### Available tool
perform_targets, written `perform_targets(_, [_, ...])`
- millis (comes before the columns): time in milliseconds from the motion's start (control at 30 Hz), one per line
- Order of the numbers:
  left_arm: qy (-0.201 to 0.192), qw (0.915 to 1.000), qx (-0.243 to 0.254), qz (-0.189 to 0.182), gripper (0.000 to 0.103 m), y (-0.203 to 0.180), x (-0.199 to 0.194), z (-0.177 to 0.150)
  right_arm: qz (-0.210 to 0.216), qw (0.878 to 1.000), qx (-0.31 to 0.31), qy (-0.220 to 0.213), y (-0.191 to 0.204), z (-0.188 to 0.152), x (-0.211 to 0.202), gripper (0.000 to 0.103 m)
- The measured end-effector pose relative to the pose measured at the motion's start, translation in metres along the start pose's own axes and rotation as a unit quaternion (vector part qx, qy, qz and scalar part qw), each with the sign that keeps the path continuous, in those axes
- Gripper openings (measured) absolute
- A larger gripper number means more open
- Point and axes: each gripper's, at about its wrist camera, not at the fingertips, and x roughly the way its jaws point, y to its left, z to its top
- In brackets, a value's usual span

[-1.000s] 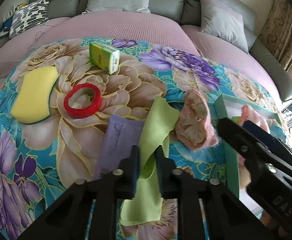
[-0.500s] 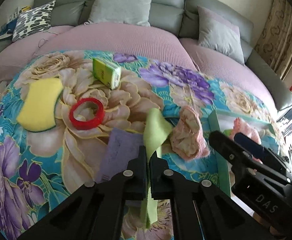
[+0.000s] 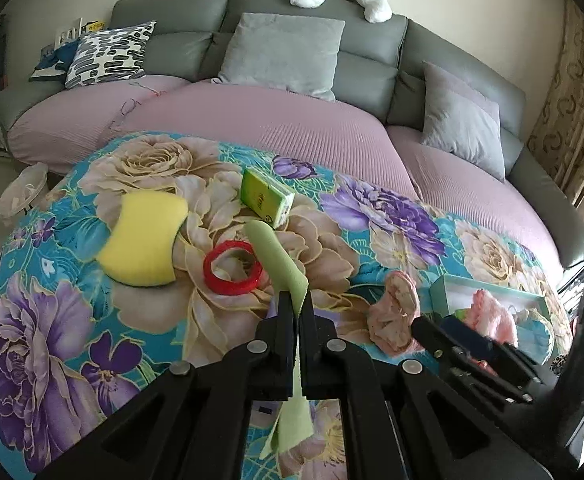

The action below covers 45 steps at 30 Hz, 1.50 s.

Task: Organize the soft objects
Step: 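Grasp the pink lace item with the right tool while the left tool holds the green cloth, then carry the green cloth and pink lace item over the tray with both tools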

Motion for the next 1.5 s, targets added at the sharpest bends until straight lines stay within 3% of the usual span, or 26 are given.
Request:
perform_targets(133, [-0.004,1.0000,-0.003,0.001,0.002,0.003,-0.002,0.002,0.006,1.000,-0.011,0.010,0.007,-0.003,0.010,0.029])
perform_targets(367, [0.010,0.9999,-0.003,0.003,0.002,0.004,0.004,-0.001,-0.006,1.000,0.000,0.030,0.004,-0.009,0.025,0.022])
perform_targets(433, [0.017,0.9998,-0.008,0.006,0.002,0.006,0.008,-0.002,-0.007,0.999,0.004,0.033,0.002,-0.010,0.027,0.015])
perform_targets(800, [0.076,0.9964,-0.032,0.021,0.003,0.021,0.041,-0.014,0.001,0.999,0.016,0.051,-0.004,-0.013,0.035,0.012])
perform_targets(867, [0.083,0.9957,-0.033,0.024,0.005,0.022,0.045,-0.015,0.001,0.999,0.016,0.052,-0.004,-0.013,0.035,0.012])
perform_targets(1033, [0.091,0.9949,-0.035,0.027,0.029,0.022,0.050,-0.018,0.004,0.998,0.016,0.054,-0.004,-0.014,0.036,0.012])
perform_targets(1200, [0.094,0.9952,-0.019,0.017,0.037,0.014,0.053,-0.019,0.005,0.998,0.018,0.057,-0.004,-0.014,0.037,0.012])
perform_targets(1500, [0.108,0.9938,-0.006,0.025,0.037,0.007,0.067,-0.026,0.007,0.998,0.019,0.058,-0.005,-0.014,0.037,0.012])
